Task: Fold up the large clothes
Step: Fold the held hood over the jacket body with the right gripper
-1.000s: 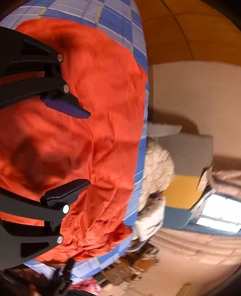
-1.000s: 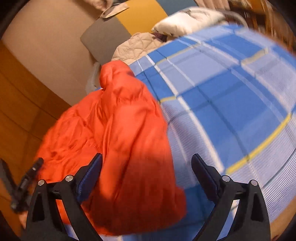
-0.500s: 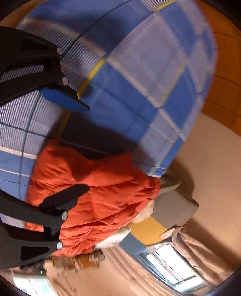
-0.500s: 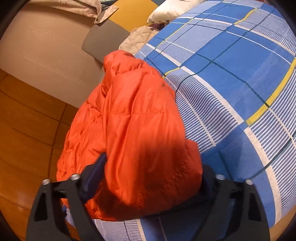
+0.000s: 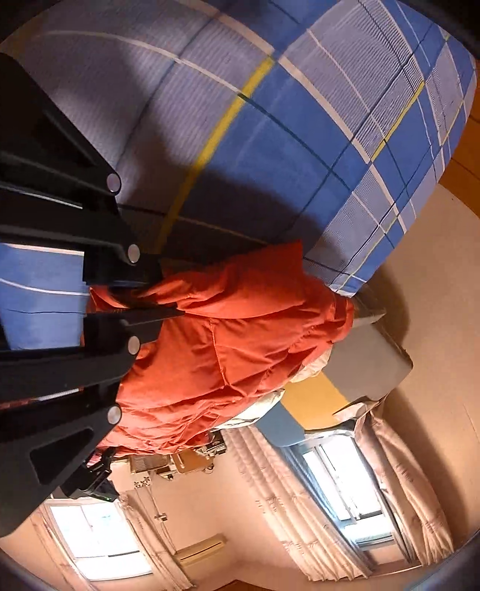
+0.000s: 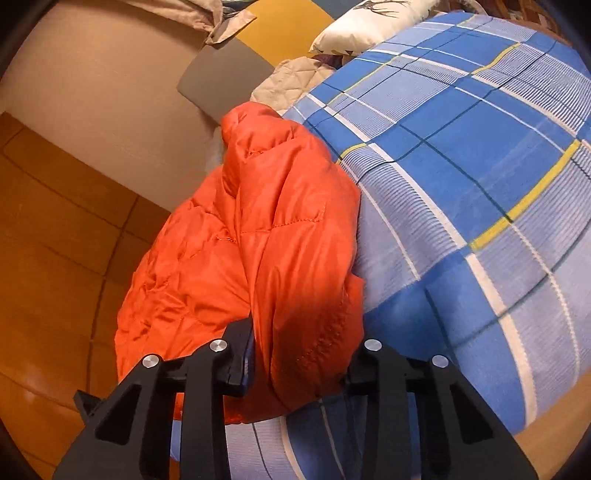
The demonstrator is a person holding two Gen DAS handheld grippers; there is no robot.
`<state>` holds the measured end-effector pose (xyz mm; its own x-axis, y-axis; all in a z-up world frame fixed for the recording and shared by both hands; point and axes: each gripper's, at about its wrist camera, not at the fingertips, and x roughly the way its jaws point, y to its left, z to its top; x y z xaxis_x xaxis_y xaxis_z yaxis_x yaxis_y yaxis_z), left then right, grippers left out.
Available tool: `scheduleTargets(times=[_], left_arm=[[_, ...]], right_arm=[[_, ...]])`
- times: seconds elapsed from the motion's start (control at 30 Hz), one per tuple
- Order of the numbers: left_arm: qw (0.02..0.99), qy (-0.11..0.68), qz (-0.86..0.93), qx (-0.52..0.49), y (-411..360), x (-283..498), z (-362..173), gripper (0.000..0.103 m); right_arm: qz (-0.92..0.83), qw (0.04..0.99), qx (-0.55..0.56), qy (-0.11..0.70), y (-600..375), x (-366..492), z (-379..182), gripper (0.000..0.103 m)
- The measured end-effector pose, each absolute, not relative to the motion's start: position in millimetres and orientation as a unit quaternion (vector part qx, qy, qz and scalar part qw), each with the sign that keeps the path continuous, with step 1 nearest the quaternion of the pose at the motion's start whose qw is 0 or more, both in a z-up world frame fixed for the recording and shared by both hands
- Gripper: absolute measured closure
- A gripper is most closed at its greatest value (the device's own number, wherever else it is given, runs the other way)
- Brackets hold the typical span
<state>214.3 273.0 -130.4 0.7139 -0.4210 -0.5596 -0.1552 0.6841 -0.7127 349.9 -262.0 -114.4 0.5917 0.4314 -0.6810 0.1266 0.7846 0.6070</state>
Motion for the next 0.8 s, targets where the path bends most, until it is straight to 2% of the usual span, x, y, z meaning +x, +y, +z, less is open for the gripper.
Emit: scheduleTargets(times=[0.17, 0.2, 0.23, 0.27, 0.3, 0.33, 0.37, 0.43, 0.5, 0.63, 0.8], left_arm=[[0.842, 0.385, -0.074, -0.370, 269, 189, -115, 0.095], [0.845, 0.388, -0.071, -0.361, 269, 184, -113, 0.090], [0.848, 0.396, -0.055, -0.348, 268, 178, -111, 0.082], [0.854, 0.401, -0.030, -0.331, 266, 171, -107, 0.069], [0.859, 0.395, -0.024, -0.325, 266, 168, -101, 0.060], [0.867, 0.386, -0.011, -0.315, 265, 163, -94, 0.046], [0.874, 0.380, 0.005, -0.302, 264, 161, -87, 0.042], [0.889, 0.362, 0.023, -0.279, 258, 158, -65, 0.042], [0.901, 0.347, 0.020, -0.262, 243, 163, -45, 0.042], [0.915, 0.332, -0.019, -0.228, 194, 184, -20, 0.042], [0.917, 0.338, -0.064, -0.203, 125, 231, -12, 0.042]], right_arm=[[0.106, 0.836, 0.307, 0.442, -267, 327, -109, 0.070], [0.107, 0.836, 0.308, 0.442, -269, 323, -110, 0.070], [0.108, 0.835, 0.309, 0.443, -271, 318, -112, 0.070], [0.110, 0.833, 0.309, 0.445, -272, 314, -115, 0.070], [0.113, 0.833, 0.309, 0.445, -273, 311, -116, 0.066], [0.115, 0.831, 0.315, 0.444, -275, 310, -119, 0.063], [0.113, 0.829, 0.326, 0.440, -280, 309, -121, 0.056], [0.112, 0.826, 0.347, 0.429, -289, 307, -122, 0.044], [0.106, 0.831, 0.358, 0.412, -298, 305, -121, 0.026], [0.109, 0.827, 0.373, 0.407, -305, 307, -126, 0.024], [0.113, 0.813, 0.397, 0.411, -308, 314, -141, 0.022]])
